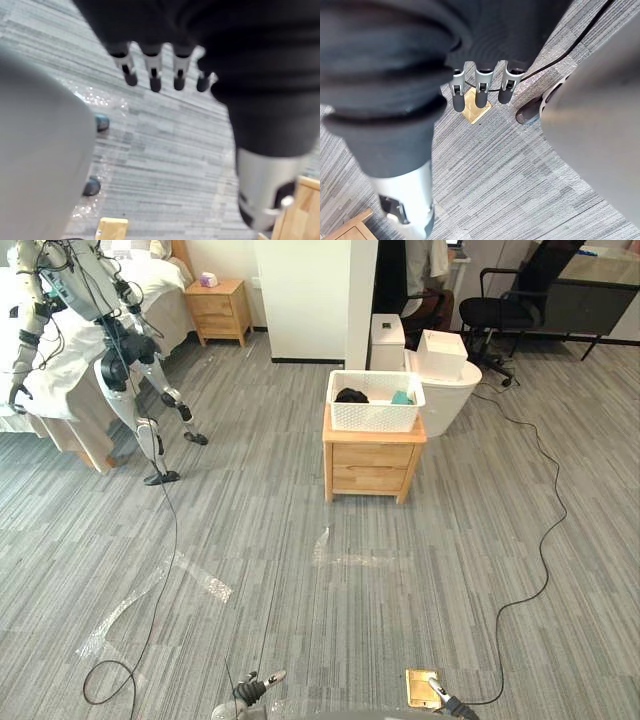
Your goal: Pick up the laundry basket with both hands and put the clothes into the washing machine.
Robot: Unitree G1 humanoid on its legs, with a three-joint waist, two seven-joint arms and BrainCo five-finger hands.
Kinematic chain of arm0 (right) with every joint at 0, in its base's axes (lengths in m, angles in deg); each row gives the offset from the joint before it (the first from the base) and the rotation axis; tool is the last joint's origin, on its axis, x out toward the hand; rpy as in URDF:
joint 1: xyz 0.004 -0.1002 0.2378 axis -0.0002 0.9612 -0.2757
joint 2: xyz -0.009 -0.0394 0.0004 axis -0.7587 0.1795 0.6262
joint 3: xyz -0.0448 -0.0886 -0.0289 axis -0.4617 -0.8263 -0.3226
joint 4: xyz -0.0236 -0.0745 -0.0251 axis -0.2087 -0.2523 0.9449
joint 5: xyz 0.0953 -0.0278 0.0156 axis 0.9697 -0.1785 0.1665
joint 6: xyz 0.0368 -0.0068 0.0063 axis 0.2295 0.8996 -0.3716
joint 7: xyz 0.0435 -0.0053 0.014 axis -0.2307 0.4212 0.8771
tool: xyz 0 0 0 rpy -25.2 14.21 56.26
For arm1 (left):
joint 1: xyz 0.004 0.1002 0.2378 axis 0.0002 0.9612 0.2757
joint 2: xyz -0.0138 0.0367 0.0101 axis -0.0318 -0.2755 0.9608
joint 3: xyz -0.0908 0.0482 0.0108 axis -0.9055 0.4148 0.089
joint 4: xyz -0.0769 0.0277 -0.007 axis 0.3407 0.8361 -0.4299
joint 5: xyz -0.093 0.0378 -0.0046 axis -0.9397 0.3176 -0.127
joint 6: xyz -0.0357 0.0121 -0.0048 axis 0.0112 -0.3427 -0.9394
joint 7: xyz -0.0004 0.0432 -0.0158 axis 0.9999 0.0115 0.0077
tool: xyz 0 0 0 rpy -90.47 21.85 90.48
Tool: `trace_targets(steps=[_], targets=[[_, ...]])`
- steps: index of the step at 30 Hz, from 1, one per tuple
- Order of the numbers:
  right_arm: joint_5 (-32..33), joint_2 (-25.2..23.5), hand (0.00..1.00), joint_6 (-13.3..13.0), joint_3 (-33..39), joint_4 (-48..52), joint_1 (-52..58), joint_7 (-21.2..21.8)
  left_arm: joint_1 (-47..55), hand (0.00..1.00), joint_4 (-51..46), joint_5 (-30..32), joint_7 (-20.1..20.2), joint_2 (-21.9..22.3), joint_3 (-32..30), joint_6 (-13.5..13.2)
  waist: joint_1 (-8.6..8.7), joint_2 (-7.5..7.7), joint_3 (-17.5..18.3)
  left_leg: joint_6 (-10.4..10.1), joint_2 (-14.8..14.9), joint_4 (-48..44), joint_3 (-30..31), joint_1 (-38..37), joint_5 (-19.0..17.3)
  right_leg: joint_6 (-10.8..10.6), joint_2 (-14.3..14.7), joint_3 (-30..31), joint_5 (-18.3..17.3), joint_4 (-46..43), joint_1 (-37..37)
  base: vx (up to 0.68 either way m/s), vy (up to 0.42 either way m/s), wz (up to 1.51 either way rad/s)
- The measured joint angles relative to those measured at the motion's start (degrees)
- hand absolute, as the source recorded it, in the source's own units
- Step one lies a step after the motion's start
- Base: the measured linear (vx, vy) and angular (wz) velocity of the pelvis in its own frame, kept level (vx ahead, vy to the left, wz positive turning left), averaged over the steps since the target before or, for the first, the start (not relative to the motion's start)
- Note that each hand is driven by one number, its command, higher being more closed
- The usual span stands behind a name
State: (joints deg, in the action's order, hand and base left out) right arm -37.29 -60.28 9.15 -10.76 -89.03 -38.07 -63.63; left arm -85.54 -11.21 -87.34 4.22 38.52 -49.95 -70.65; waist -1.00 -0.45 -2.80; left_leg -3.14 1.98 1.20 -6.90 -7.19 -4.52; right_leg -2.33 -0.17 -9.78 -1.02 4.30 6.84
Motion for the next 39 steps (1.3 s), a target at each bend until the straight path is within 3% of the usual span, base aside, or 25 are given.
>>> trace_targets(steps=[39], targets=[[0.1, -0.2, 0.0, 0.2, 1.9, -0.5, -0.1, 1.5, -0.3, 0.0, 0.3, -2.4, 2.5, -1.3, 2.3, -0.5, -0.09, 0.65, -0.6, 0.1, -0.1, 0.9, -0.8, 0.5, -0.1, 0.1, 0.1, -0.9, 0.0, 1.2, -0.7, -0.01, -0.004, -0.01]])
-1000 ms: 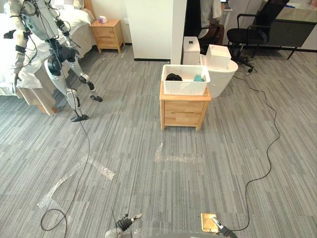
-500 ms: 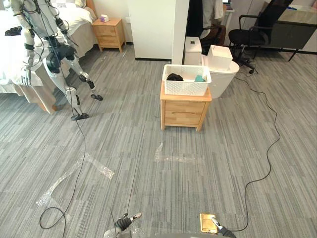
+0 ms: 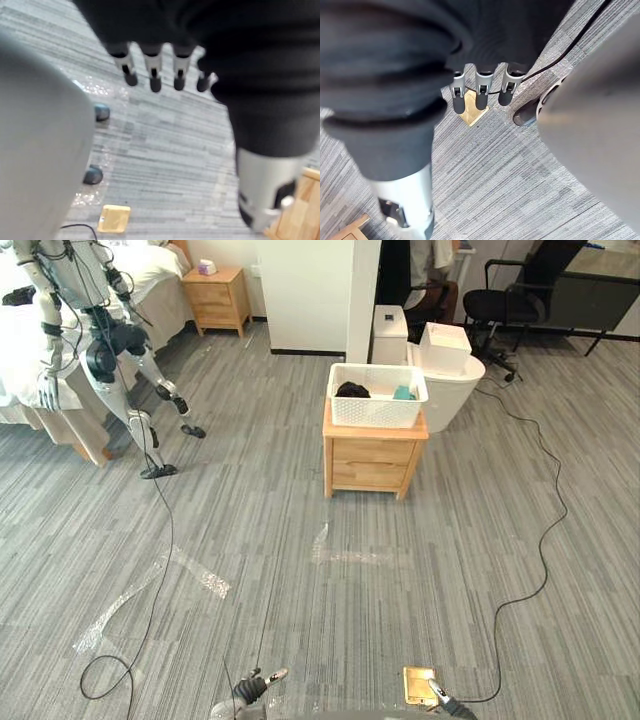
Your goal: Pick up the laundry basket with both hands and put the clothes into the washing machine.
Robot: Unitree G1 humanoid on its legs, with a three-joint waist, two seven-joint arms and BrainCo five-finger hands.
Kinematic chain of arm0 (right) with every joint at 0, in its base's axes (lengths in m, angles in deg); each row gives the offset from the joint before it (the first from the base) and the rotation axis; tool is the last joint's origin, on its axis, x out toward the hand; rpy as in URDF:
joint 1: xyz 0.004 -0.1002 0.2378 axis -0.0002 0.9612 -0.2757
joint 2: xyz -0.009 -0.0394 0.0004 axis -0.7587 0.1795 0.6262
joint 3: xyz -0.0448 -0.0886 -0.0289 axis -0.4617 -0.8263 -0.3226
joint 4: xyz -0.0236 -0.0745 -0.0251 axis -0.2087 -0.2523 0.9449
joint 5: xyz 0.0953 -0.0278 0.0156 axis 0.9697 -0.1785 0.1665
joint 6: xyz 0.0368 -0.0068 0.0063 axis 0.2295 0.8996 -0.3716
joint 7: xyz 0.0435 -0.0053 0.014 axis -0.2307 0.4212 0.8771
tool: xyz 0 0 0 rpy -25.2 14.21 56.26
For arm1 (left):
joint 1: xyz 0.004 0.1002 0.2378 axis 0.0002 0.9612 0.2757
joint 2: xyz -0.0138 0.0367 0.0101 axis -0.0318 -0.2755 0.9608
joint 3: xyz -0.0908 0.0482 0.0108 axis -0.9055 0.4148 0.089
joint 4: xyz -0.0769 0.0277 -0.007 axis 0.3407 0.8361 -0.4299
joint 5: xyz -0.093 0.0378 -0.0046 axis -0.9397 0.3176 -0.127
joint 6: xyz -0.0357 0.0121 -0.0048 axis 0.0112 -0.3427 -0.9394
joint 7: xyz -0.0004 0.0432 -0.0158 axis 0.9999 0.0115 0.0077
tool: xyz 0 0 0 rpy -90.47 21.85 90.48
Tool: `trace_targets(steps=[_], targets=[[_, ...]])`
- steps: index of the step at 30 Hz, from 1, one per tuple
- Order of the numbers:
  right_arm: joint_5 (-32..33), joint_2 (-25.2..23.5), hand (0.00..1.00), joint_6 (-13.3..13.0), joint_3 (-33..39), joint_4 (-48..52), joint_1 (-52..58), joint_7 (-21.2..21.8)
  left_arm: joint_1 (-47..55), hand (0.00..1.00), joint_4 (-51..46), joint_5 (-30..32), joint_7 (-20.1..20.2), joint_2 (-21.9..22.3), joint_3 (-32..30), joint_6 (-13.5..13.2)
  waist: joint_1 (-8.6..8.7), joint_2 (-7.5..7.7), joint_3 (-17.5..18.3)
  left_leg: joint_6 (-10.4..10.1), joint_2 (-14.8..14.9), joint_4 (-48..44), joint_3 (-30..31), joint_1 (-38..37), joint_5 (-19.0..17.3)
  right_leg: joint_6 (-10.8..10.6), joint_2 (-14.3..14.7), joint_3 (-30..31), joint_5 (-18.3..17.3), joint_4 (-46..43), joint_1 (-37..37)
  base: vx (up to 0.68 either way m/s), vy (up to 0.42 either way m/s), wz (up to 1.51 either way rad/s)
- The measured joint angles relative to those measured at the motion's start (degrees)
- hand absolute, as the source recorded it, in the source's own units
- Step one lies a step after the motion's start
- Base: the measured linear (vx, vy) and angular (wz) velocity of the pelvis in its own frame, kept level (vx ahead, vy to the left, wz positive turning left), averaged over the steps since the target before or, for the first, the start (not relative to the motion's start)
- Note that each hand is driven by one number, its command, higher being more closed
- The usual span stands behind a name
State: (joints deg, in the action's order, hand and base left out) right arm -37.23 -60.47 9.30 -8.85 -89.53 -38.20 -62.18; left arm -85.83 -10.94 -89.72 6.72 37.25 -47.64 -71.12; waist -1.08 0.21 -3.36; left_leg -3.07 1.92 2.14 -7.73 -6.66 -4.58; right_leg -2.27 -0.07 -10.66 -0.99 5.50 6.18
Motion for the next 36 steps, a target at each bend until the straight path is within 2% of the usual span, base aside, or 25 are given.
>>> trace_targets(steps=[3, 6, 7, 8, 10, 13, 14, 15, 17, 18, 19, 20, 21, 22, 23, 24, 26, 27, 28, 30, 32, 33, 34, 35, 36], targets=[[0.0, 0.2, 0.0, 0.0, 0.8, 0.0, 0.0, 0.0, -0.2, 0.0, 0.0, 0.0, 0.0, 0.0, 0.5, 0.0, 0.16, -0.53, -0.7, 1.5, -0.1, -1.2, -0.2, 0.4, -1.0, -0.5, -0.3, 0.0, -1.3, -2.2, -1.0, 0.0, 0.012, -0.02], [1.5, 0.3, 0.0, 0.1, 1.8, 0.0, 0.3, 0.0, -1.2, 0.0, 0.0, 0.1, 0.0, -0.3, 3.0, 0.0, 0.3, -0.67, -2.2, 3.6, -1.4, -4.1, 0.1, 1.3, -3.8, -3.7, -4.3, -1.7, -10.7, -21.4, -8.3, 0.0, 0.043, 0.15], [2.7, 1.1, 0.0, 0.1, 1.4, 0.1, 0.5, 0.1, -1.8, 0.0, -0.1, 0.0, 0.0, -0.5, 4.0, -0.1, 0.1, -0.2, -2.7, 4.2, -2.6, -4.5, 0.3, 0.9, -5.3, -3.8, -7.5, -3.3, -12.7, -34.3, -14.0, 0.03, 0.094, 0.05], [3.7, 1.1, 0.0, 0.1, 1.2, 0.5, 0.2, 0.6, -2.0, 0.0, -0.1, 0.0, 0.0, -0.9, 4.6, 0.0, 0.28, -0.11, -3.3, 4.9, -3.8, -4.5, 0.4, -0.4, -6.0, -2.0, -11.2, -4.3, -11.8, -46.9, -19.6, 0.07, 0.099, -0.02], [4.9, 1.4, 0.0, 0.1, 1.2, 0.5, 0.2, 1.0, -2.2, 0.0, -0.1, -0.5, -0.1, -1.2, 4.5, 0.1, 0.47, 0.17, -5.0, 5.6, -4.1, -4.6, 0.4, -3.8, -7.6, -1.4, -14.1, -6.2, -12.6, -57.6, -24.2, 0.27, 0.072, -0.09], [5.1, 1.5, 0.0, 0.1, 1.1, 0.0, 0.2, 1.0, -2.8, 0.0, 0.0, -0.5, -0.2, -1.6, 3.8, 0.5, 1.52, -0.31, -5.4, 5.4, -1.4, -4.9, 0.6, -7.2, -10.2, 0.0, -12.4, -9.8, -14.7, -52.1, -28.1, 0.33, 0.002, 0.01], [5.2, 1.5, 0.0, 0.1, 0.9, 0.0, -0.1, 1.0, -3.9, 0.0, 0.2, -0.5, -0.2, -1.4, 3.8, 0.5, 2.24, -0.83, -5.9, 4.8, 0.7, -5.0, 1.1, -7.6, -11.0, 0.4, -10.2, -10.3, -13.2, -43.6, -30.0, 0.53, -0.108, 0.53], [5.2, 1.3, 0.0, 0.3, 0.8, -0.1, 0.0, 1.0, -5.5, 0.0, 0.2, -0.4, -0.1, -1.2, 3.2, 0.5, 3.56, -0.74, -6.6, 4.0, 2.2, -4.0, 2.9, -8.0, -11.6, -0.5, -9.5, -11.9, -8.0, -31.1, -31.2, 0.49, -0.139, 0.67], [5.2, 0.9, 0.0, 1.4, 1.2, -0.9, 0.8, 0.9, -7.0, 0.0, 0.5, 0.1, 0.0, -0.6, 1.2, 0.5, 3.98, 0.28, -7.6, 1.7, 4.3, -2.2, 4.7, -11.1, -13.3, -1.8, -9.9, -11.9, 0.3, -17.2, -33.1, 0.65, -0.262, 0.73], [5.2, 0.8, 0.0, 1.4, 1.3, -1.0, 0.9, 0.9, -6.8, 0.0, 0.7, 0.2, 0.1, -0.5, 0.9, 0.5, 3.91, 0.25, -7.6, 1.7, 4.7, -2.5, 4.7, -11.6, -13.7, -1.2, -9.9, -11.6, 1.5, -17.6, -33.1, 0.79, -0.341, 0.53], [5.7, 0.7, 0.0, 1.5, 2.2, -1.4, 1.5, 1.0, -6.0, 0.0, 1.1, 0.6, 0.1, -0.3, -0.6, 0.5, 3.88, 0.77, -7.3, 1.6, 6.3, -7.2, 5.2, -11.5, -13.8, 2.5, -8.4, -9.9, 7.3, -20.9, -33.0, 0.41, -0.176, 0.25], [5.8, 0.7, 0.0, 1.7, 3.0, -1.5, 1.5, 1.1, -6.1, 0.0, 1.3, 1.0, 0.2, -0.2, -1.5, 0.6, 4.0, 0.24, -7.4, 1.5, 7.7, -11.3, 5.7, -10.4, -13.7, 3.8, -7.7, -9.3, 7.7, -22.3, -32.5, 0.71, -0.37, 0.34], [6.3, 1.0, 0.0, 1.7, 6.2, -1.8, 1.6, 1.2, -5.6, 0.0, 1.5, 1.5, 0.2, 0.5, -4.1, 0.8, 4.04, -2.09, -7.3, 1.1, 10.8, -22.9, 6.0, -6.1, -12.2, 6.4, -5.2, -11.2, 5.2, -23.9, -30.6, 0.72, -0.419, 0.18], [6.9, 1.2, 0.0, 2.1, 8.6, -1.1, 1.6, 1.3, -5.3, 0.0, 1.4, 1.8, 0.3, 0.8, -7.8, 1.0, 3.3, -3.49, -7.5, 2.3, 13.7, -35.2, 6.1, -1.8, -4.9, 7.5, -2.6, -12.1, 2.1, -24.4, -27.3, 0.88, -0.496, 0.06], [6.9, 1.2, 0.0, 2.1, 8.6, -1.0, 1.6, 1.2, -4.6, 0.0, 1.0, 1.8, 0.1, 0.6, -9.2, 1.1, 3.26, -3.65, -7.6, 3.0, 14.7, -40.8, 6.3, 0.3, 1.7, 7.9, -1.5, -12.2, 0.5, -24.2, -25.2, 0.79, -0.383, -0.25], [7.0, 0.7, 0.0, 2.2, 8.2, -0.4, 1.5, 1.2, -2.4, 0.0, 0.1, 1.8, 0.1, 0.3, -10.8, 1.2, 2.8, -3.84, -7.8, 1.3, 16.2, -52.5, 7.3, 4.5, 13.7, 8.7, 1.0, -11.4, -2.0, -22.5, -19.9, 0.79, -0.327, -0.46], [7.7, 1.6, 0.0, 2.1, 4.4, 0.0, 0.8, 1.0, -0.9, 0.0, -1.4, 1.1, 0.2, 0.1, -11.7, 1.2, 0.63, -3.44, -8.1, -0.1, 16.6, -71.1, 7.2, 10.9, 9.5, 9.4, 4.5, -8.0, -3.6, -18.3, -10.8, 0.73, -0.268, -0.79], [8.1, 2.1, 0.0, 2.1, 0.4, 0.0, -0.4, 0.9, -0.9, 0.0, -2.9, 0.7, 0.1, -1.0, -11.1, 1.2, -0.59, -2.2, -8.6, 0.7, 16.0, -77.3, 5.3, 15.2, 5.5, 9.5, 5.2, -5.5, -3.6, -14.8, -5.3, 0.64, -0.184, -0.94], [8.3, 2.4, 0.0, 1.9, -2.9, 0.2, -2.5, 0.8, -1.0, 0.0, -4.4, 0.0, 0.1, -1.7, -10.8, 1.0, -1.7, -0.95, -8.7, 2.0, 16.0, -77.9, 2.5, 20.3, 2.3, 9.5, 5.1, -3.1, -3.6, -12.2, -1.6, 0.74, -0.164, -0.9], [9.3, 2.8, 0.0, 1.4, -4.0, 0.3, -5.6, 0.6, -1.2, 0.0, -5.8, -0.7, 0.0, -2.0, -10.1, 0.8, -2.51, -0.7, -8.9, 1.7, 15.7, -72.1, 0.3, 26.1, -0.6, 9.2, 4.8, -0.5, -3.8, -9.1, 2.3, 0.57, -0.037, -0.76], [10.6, 3.9, 0.0, 0.1, -5.6, 0.8, -8.7, 0.0, -1.1, 0.0, -6.4, -1.7, -0.1, -2.0, -7.9, 0.4, -3.07, -0.49, -9.3, -0.2, 12.5, -48.8, -3.3, 29.9, -2.9, 6.3, 2.8, 2.1, -7.2, -6.7, 7.1, 0.54, 0.109, -0.68], [10.7, 4.1, 0.0, -0.1, -5.4, 1.2, -9.3, -0.1, -1.0, 0.0, -6.4, -1.6, -0.2, -2.0, -7.2, 0.4, -2.93, -0.98, -9.0, -0.6, 11.4, -39.9, -4.7, 29.4, -2.6, 5.7, 2.4, 2.2, -8.1, -6.3, 8.1, 0.56, 0.167, -0.32], [10.9, 4.6, 0.0, -0.4, -5.4, 2.3, -8.4, -0.3, -0.4, 0.0, -6.3, -1.6, -0.2, -1.2, -6.4, 0.4, -3.02, -2.28, -8.0, -2.4, 9.6, -23.4, -7.4, 27.6, 0.1, 4.8, 2.0, 2.8, -10.5, -6.0, 10.2, 0.6, 0.222, -0.32], [11.2, 5.0, 0.0, -0.4, -5.9, 3.4, -7.4, -0.3, 0.6, 0.0, -6.1, -1.6, -0.2, -0.6, -6.2, 0.2, -3.36, -3.34, -7.1, 3.0, 8.4, -20.1, -6.8, 27.6, 6.1, 3.9, 1.7, 4.0, -14.0, -7.3, 11.5, 0.63, 0.263, -0.33], [11.2, 4.6, 0.0, -0.4, -6.8, 3.7, -7.3, -0.2, 1.2, 0.0, -6.0, -1.7, -0.2, -0.8, -6.3, 0.3, -3.2, -2.7, -6.6, 4.8, 7.4, -21.5, -6.5, 27.7, 7.4, 3.6, 0.9, 4.4, -15.6, -8.8, 11.7, 0.69, 0.273, -0.15]])
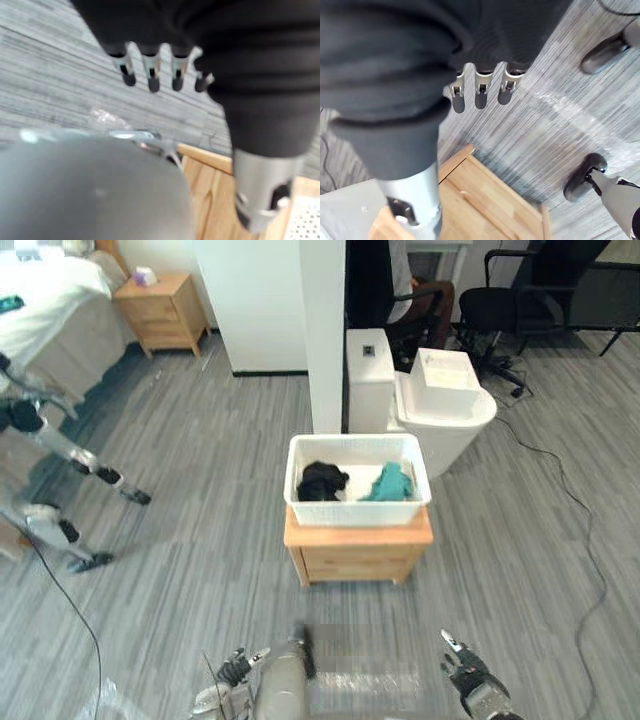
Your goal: Pick up the laundry basket with both hands and put the clothes into the washing machine.
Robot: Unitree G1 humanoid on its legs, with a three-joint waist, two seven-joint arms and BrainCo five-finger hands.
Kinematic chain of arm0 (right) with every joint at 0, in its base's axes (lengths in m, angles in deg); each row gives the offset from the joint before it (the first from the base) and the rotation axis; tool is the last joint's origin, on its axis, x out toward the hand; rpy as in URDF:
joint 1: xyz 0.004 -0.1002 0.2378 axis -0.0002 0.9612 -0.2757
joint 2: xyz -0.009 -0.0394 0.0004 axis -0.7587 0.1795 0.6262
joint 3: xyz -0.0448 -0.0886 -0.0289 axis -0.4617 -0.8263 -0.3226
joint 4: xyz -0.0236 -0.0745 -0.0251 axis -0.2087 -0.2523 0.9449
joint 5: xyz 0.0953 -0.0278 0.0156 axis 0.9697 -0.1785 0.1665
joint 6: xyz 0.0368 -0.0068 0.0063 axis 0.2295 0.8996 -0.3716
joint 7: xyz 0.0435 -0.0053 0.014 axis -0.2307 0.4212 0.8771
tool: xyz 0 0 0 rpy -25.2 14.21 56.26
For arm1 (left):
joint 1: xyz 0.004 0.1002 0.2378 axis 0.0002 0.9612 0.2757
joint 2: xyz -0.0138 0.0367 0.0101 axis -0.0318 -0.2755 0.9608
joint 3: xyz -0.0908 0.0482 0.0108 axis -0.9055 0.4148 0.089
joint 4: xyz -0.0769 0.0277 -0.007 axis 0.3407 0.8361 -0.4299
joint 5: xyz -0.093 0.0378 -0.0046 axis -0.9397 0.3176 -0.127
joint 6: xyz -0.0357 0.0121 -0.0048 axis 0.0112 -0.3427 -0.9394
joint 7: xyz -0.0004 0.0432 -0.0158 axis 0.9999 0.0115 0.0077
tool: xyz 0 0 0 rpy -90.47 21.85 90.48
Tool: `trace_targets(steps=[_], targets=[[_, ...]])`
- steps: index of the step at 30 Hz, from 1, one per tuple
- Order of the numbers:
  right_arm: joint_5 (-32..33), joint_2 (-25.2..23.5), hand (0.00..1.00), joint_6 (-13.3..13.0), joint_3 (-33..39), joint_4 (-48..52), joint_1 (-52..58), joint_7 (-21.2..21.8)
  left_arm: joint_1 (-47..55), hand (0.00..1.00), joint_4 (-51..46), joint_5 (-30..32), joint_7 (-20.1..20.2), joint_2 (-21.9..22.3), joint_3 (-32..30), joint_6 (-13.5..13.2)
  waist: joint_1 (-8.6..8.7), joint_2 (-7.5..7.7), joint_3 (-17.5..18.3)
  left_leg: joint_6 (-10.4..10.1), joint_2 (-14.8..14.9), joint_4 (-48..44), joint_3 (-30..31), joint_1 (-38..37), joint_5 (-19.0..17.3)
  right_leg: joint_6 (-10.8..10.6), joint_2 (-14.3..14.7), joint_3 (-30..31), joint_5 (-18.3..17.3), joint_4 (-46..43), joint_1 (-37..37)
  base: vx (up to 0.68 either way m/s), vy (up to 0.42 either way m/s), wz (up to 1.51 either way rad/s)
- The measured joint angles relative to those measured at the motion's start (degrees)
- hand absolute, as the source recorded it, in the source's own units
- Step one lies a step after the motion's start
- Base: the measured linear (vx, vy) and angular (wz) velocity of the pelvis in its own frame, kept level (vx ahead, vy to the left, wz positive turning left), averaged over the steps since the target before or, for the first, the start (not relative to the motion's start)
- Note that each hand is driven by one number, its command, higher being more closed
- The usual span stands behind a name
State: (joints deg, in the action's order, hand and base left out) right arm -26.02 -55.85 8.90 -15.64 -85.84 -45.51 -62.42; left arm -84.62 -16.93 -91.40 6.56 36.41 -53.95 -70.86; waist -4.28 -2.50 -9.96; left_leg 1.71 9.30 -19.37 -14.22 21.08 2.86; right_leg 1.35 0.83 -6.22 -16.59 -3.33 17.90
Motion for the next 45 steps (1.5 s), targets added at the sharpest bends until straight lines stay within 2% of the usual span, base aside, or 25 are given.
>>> trace_targets(steps=[1, 2, 3, 4, 5, 6, 8, 9, 10, 11, 12, 13, 14, 15, 16, 17, 18, 19, 20, 23, 28, 33, 39, 41, 45], targets=[[0.0, -0.9, 0.0, 0.1, -1.5, 0.3, 0.3, 0.1, 0.1, 0.0, 0.6, 0.0, -0.2, -1.0, -0.3, -0.1, 0.46, 2.7, 1.0, 1.4, -2.4, -2.3, 0.0, 0.5, -2.9, -0.7, -3.0, 0.3, -1.9, -4.5, -1.4, 0.84, 0.308, 0.11], [0.0, -0.9, 0.0, 0.0, -2.7, 0.1, 0.8, 0.1, -0.6, 0.0, 1.1, 0.0, -0.2, -1.8, 0.1, -0.2, 0.2, 3.77, 1.6, 2.3, -3.4, -2.9, -0.8, 0.0, -4.9, -0.7, -4.7, 1.6, -1.8, -13.2, -5.2, 0.82, 0.278, 0.1], [0.0, -1.0, 0.0, 0.0, -2.8, -0.2, 1.0, 0.1, -0.6, 0.0, 1.3, 0.0, -0.2, -1.9, 0.0, -0.2, -0.04, 4.2, 1.7, 1.8, -3.5, -2.9, -1.8, -1.2, -5.6, -2.1, -5.4, 2.4, -1.2, -18.7, -7.3, 0.66, 0.239, -0.01], [-0.1, -1.0, 0.0, 0.0, -2.5, -1.4, 0.6, 0.3, -0.7, 0.0, 2.3, -0.1, -0.2, -2.0, 0.1, -0.2, 0.16, 4.63, 1.6, 2.0, -4.5, -2.7, -2.0, -4.2, -7.5, -9.5, -6.6, 4.0, 2.8, -30.9, -11.2, 0.49, 0.178, -0.02], [-0.1, -1.0, 0.0, 0.0, -2.0, -1.7, 0.8, 0.5, -0.8, 0.0, 2.6, -0.1, -0.2, -2.2, 0.4, -0.1, 0.39, 4.64, 1.6, 2.3, -4.9, -2.7, -1.8, -5.9, -8.5, -14.8, -6.7, 5.1, 5.8, -36.8, -13.1, 0.48, 0.153, 0.19], [-0.1, -1.0, 0.0, 0.0, -1.0, -2.2, 1.7, 0.7, -1.0, 0.0, 2.7, -0.2, -0.1, -2.3, 1.8, -0.1, 0.55, 4.44, 1.5, 2.7, -5.5, -2.2, -0.9, -9.7, -9.9, -17.0, -7.0, 5.3, 7.5, -47.0, -16.2, 0.65, 0.126, 0.41], [-0.1, -0.8, 0.0, 0.1, 0.8, -3.1, 3.5, 1.2, -1.5, 0.0, 2.4, -1.1, -0.1, -2.3, 2.8, -0.3, 0.7, 4.15, 1.4, 2.9, -6.0, 0.8, 0.1, -15.6, -10.1, -15.0, -9.6, 0.6, 6.4, -55.9, -20.4, 0.5, 0.032, 0.38], [-0.1, -0.6, 0.0, 0.1, 2.3, -3.2, 4.7, 1.2, -1.5, 0.0, 2.2, -1.2, 0.0, -2.2, 3.9, -0.4, 0.68, 3.46, 1.5, 2.9, -6.0, 4.1, 0.3, -18.9, -10.1, -10.8, -13.8, -6.1, 4.5, -56.2, -22.5, 0.33, -0.035, 0.19], [-0.2, -0.5, 0.0, 0.2, 3.4, -3.4, 5.4, 1.1, -1.8, 0.0, 2.2, -1.2, 0.0, -2.0, 4.0, -0.3, 0.49, 3.13, 1.6, 2.6, -6.0, 7.2, 0.6, -21.9, -9.9, -7.9, -18.2, -12.0, 2.9, -53.0, -24.4, 0.32, -0.062, 0.15], [-0.1, -0.4, 0.0, 0.2, 4.3, -3.7, 5.6, 1.0, -2.1, 0.0, 2.2, -1.2, -0.1, -1.7, 4.0, -0.2, 0.6, 3.09, 1.6, 2.1, -5.9, 8.4, 0.9, -23.5, -9.6, -7.0, -19.6, -13.7, 2.3, -49.8, -25.0, 0.31, -0.13, 0.25], [0.0, -0.2, 0.0, 0.2, 5.1, -3.7, 6.3, 0.8, -2.3, 0.0, 2.2, -1.2, -0.1, -1.3, 4.0, -0.2, 1.25, 2.8, 1.5, 1.1, -5.4, 10.3, 2.3, -24.8, -9.0, -7.0, -20.0, -14.5, 2.3, -39.8, -25.2, 0.27, -0.215, 0.61], [0.2, -0.2, 0.0, 0.2, 6.1, -3.7, 6.6, 0.8, -2.7, 0.0, 2.0, -1.2, 0.0, -1.4, 4.0, -0.4, 2.27, 3.34, 1.9, -0.3, -5.1, 11.5, 4.1, -24.4, -8.6, -7.8, -19.8, -12.9, 4.0, -28.0, -24.9, 0.23, -0.251, 0.75], [0.6, -0.2, 0.0, 0.2, 6.8, -3.8, 6.9, 0.7, -2.9, 0.0, 1.9, -1.3, 0.0, -2.0, 4.1, -0.6, 2.49, 3.76, 2.0, -1.8, -5.1, 12.1, 4.7, -24.4, -8.6, -7.5, -19.9, -12.1, 6.6, -22.9, -24.9, 0.18, -0.312, 0.71], [1.3, -0.5, 0.0, 0.2, 7.2, -3.8, 7.3, 0.5, -3.1, 0.0, 1.9, -2.0, 0.0, -2.5, 4.2, -0.8, 2.36, 5.45, 2.6, -3.7, -5.7, 13.1, 5.4, -24.4, -8.6, -7.3, -20.5, -10.4, 13.9, -16.5, -25.2, 0.18, -0.386, 0.5], [2.1, -0.9, 0.0, 0.2, 7.8, -3.8, 7.8, 0.2, -3.1, 0.0, 2.1, -2.6, -0.2, -2.9, 4.1, -1.0, 2.41, 7.15, 3.3, -5.8, -5.7, 13.9, 6.6, -24.8, -9.0, -11.2, -20.5, -9.5, 15.1, -14.0, -24.1, 0.22, -0.45, 0.41], [3.1, -0.1, 0.0, -0.1, 8.3, -3.7, 7.7, 0.0, -2.3, 0.0, 2.2, -3.4, 0.1, -1.9, 4.2, -1.1, 2.09, 5.01, 4.0, -7.3, -3.2, 15.3, 7.1, -25.0, -8.2, -10.5, -18.0, -11.5, 14.4, -11.5, -23.0, 0.17, -0.369, 0.28], [3.3, 0.4, 0.0, -0.2, 8.2, -3.5, 7.8, -0.1, -1.9, 0.0, 2.2, -4.0, 0.2, -1.4, 4.1, -1.1, 2.06, 4.23, 4.5, -7.9, -2.1, 15.8, 7.2, -24.9, -7.8, -10.1, -16.6, -12.3, 14.5, -10.2, -22.7, 0.18, -0.31, 0.15], [3.4, 1.1, 0.0, -0.2, 7.9, -2.2, 7.7, -0.2, -1.1, 0.0, 2.1, -5.3, 0.3, -0.7, 3.7, -1.1, 1.94, 2.12, 5.4, -9.3, 0.2, 17.3, 7.8, -24.9, -6.9, -9.2, -14.0, -13.9, 15.1, -7.4, -21.4, 0.19, -0.282, 0.18], [3.7, 1.1, 0.0, -0.4, 7.8, 0.8, 7.7, -0.6, -0.2, 0.0, 2.0, -7.9, 0.5, -0.8, 2.5, -1.2, 1.96, 1.17, 5.9, -10.0, 1.9, 18.0, 8.4, -24.9, -6.5, -8.6, -11.9, -15.2, 15.5, -5.2, -20.1, 0.2, -0.266, 0.23], [4.6, 1.0, 0.0, -1.3, 5.3, 13.7, 9.0, -1.3, 2.4, 0.0, -1.9, -11.3, 1.4, -0.9, -3.3, -1.4, 1.93, 1.19, 6.5, -11.0, 3.8, 18.7, 9.3, -24.8, -5.8, -7.8, -9.4, -17.4, 16.1, -1.7, -18.0, 0.16, -0.159, 0.28], [4.4, 1.5, 0.0, -2.3, 3.7, 31.3, 9.3, -1.3, 7.9, 0.0, -14.4, -13.2, 1.2, -2.7, -12.7, -1.4, 1.65, 3.06, 7.6, -11.2, 3.4, 19.4, 9.2, -23.7, -5.6, -8.0, -8.9, -18.7, 17.9, 2.4, -17.1, 0.07, -0.022, 0.08], [2.6, 2.3, 0.0, -1.5, 3.0, 34.8, 8.5, -0.9, 8.8, 0.0, -26.1, -13.5, 1.0, -6.0, -16.8, -1.5, 0.11, 3.69, 7.6, -11.3, 2.4, 19.4, 9.0, -22.4, -5.6, -8.2, -9.3, -18.9, 19.8, 5.2, -17.1, 0.0, 0.008, 0.01], [0.3, 11.0, 0.0, 0.7, -4.2, 34.9, 4.6, 1.3, 2.8, 0.0, -29.6, -11.6, -0.1, -9.3, -16.6, -1.4, -0.02, 2.07, 2.4, -11.2, 2.0, 16.2, 9.0, -17.4, -5.6, -7.6, -9.7, -18.2, 21.6, 5.3, -20.7, -0.1, 0.001, -0.04], [-1.2, 13.8, 0.0, 1.8, -7.9, 34.9, 2.9, 2.0, -0.7, 0.0, -29.5, -10.7, -0.3, -11.0, -16.1, -1.4, -0.02, 2.97, 0.7, -11.2, 2.3, 14.9, 8.7, -16.5, -5.6, -7.4, -9.6, -17.2, 21.8, 4.3, -21.9, -0.09, -0.012, -0.11], [-1.8, 13.9, 0.0, 3.1, -10.8, 34.9, 2.8, 4.1, -5.3, 0.0, -29.7, -8.9, -1.3, -12.6, -13.5, -1.4, 0.01, 4.28, -1.2, -11.0, 2.3, 13.1, 8.7, -14.6, -5.8, -7.2, -10.0, -17.0, 21.7, 2.4, -23.9, -0.08, 0.002, -0.04]])
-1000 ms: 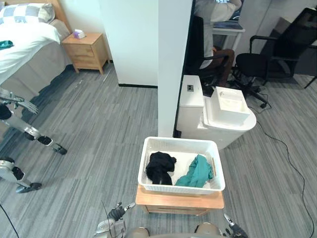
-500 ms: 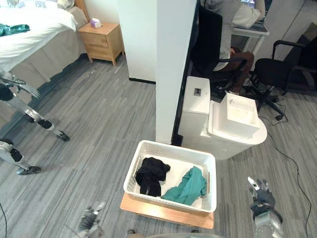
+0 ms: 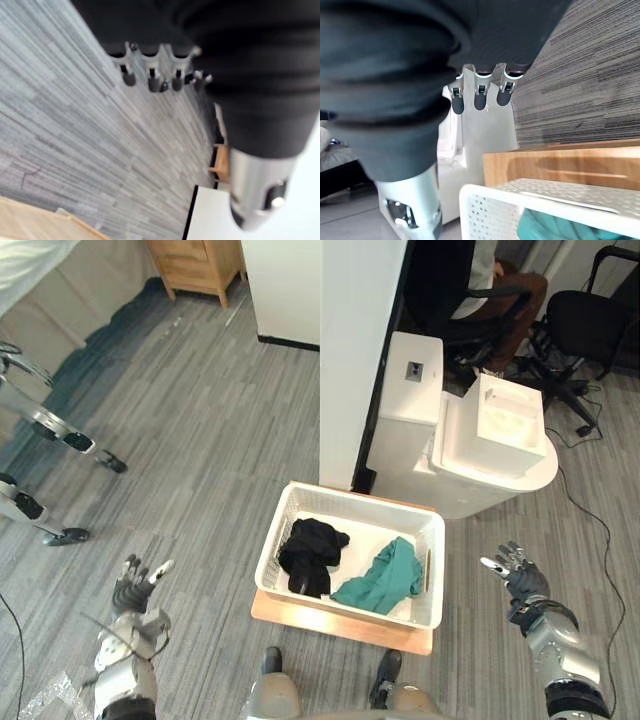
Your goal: Pick up the laundry basket with both hands and put the clothes into the washing machine.
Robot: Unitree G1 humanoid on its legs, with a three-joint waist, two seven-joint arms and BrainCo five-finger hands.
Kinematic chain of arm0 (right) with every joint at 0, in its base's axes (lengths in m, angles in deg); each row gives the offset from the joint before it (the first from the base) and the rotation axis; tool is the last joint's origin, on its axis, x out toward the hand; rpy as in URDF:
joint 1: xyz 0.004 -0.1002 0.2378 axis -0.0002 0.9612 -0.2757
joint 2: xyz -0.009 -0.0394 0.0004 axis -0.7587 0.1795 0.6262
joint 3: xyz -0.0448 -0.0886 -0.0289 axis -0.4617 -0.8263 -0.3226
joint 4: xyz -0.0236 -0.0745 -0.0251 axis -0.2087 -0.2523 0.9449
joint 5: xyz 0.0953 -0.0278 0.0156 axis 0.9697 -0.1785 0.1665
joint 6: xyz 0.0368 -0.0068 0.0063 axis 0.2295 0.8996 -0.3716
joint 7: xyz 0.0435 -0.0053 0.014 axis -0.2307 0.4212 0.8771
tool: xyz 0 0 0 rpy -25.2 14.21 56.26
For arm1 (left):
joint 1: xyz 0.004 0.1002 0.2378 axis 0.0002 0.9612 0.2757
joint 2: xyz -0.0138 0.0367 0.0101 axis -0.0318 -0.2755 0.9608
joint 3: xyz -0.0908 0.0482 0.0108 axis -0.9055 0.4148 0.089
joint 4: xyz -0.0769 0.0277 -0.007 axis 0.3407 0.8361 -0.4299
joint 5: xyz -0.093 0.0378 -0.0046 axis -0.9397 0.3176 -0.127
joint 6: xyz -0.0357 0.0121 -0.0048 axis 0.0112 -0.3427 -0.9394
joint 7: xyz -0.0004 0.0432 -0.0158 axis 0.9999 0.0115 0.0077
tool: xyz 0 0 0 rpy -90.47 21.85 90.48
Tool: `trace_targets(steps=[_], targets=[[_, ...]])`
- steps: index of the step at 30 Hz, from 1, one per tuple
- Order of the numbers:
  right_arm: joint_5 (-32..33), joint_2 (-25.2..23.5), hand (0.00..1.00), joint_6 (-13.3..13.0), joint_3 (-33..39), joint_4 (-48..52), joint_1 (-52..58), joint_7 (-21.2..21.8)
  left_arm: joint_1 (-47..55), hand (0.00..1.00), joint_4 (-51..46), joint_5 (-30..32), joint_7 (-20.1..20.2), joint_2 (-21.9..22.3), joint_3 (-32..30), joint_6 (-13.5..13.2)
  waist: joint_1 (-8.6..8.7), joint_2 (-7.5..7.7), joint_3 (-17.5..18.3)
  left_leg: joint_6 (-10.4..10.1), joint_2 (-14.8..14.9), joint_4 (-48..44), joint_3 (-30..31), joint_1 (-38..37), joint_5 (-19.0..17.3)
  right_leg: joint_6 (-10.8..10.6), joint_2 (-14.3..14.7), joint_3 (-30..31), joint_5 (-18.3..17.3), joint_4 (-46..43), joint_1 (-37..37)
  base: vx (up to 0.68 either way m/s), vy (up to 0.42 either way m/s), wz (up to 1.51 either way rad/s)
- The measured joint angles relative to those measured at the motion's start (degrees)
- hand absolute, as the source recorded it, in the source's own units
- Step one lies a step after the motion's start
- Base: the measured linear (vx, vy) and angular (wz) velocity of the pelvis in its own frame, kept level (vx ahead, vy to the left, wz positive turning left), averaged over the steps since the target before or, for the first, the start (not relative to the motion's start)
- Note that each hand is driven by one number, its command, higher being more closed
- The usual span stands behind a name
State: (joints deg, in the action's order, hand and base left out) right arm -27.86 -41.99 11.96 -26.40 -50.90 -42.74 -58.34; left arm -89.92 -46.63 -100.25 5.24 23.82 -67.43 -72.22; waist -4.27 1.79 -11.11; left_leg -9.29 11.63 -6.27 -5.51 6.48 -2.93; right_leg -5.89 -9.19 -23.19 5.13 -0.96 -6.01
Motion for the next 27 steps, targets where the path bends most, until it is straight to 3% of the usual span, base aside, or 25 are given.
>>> trace_targets(steps=[5, 9, 14, 17, 23, 27], targets=[[-0.6, -0.5, 0.0, 2.3, -1.8, 0.0, 1.4, 1.4, -3.5, 0.0, -0.6, 2.2, -0.2, -0.9, 2.6, 0.7, 0.04, 0.04, -2.4, 0.7, -0.1, -2.5, 0.0, 1.9, -0.6, 0.3, -0.6, 0.3, -0.1, -1.8, -1.6, -0.07, 0.017, -0.01], [-1.3, -0.4, 0.0, 2.5, -6.4, 0.0, 1.5, 2.5, -6.4, 0.0, 0.0, 3.0, -0.1, -2.7, 6.4, 1.9, 0.14, 0.49, -4.5, 0.9, -0.1, -4.0, 0.3, 3.3, -0.7, 0.5, -0.8, 0.4, 0.1, -2.4, -2.5, -0.06, 0.012, 0.01], [-1.5, -1.5, 0.0, 4.2, -15.0, 0.0, -1.2, 4.0, -15.6, 0.0, 5.8, 3.5, 0.1, -4.2, 13.9, 2.9, -0.19, 1.75, -7.7, 0.9, 0.1, -6.2, 0.8, 6.0, -0.7, 1.0, -0.9, 0.4, 0.5, -3.4, -4.4, -0.08, 0.006, 0.01], [-1.6, -2.1, 0.0, 4.4, -16.2, 0.0, -4.1, 4.2, -22.9, 0.0, 10.3, 4.4, -0.2, -6.1, 17.5, 3.7, -1.03, 2.72, -10.0, 0.9, 0.4, -7.6, 1.0, 7.8, -0.7, 1.5, -0.8, 0.4, 0.9, -4.0, -5.9, -0.09, 0.0, -0.02], [-1.5, -2.1, 0.0, 4.4, -16.2, -5.3, -15.5, 0.7, -36.1, 0.0, 17.4, 4.4, -2.6, -8.6, 21.5, 3.8, -1.12, 3.4, -13.1, 1.0, 0.6, -11.4, 2.3, 13.3, -0.8, 2.0, -0.6, 0.0, 2.8, -3.8, -8.9, -0.1, 0.013, 0.03], [-1.4, -2.8, 0.0, 4.1, -16.6, -9.6, -24.7, -2.0, -43.2, 0.0, 22.7, 4.3, -3.8, -9.2, 23.3, 4.0, -1.3, 3.55, -14.2, 0.8, 2.0, -14.8, 3.4, 17.3, -1.6, 2.8, 1.0, -0.1, 4.0, -2.7, -10.5, -0.08, -0.004, -0.03]])
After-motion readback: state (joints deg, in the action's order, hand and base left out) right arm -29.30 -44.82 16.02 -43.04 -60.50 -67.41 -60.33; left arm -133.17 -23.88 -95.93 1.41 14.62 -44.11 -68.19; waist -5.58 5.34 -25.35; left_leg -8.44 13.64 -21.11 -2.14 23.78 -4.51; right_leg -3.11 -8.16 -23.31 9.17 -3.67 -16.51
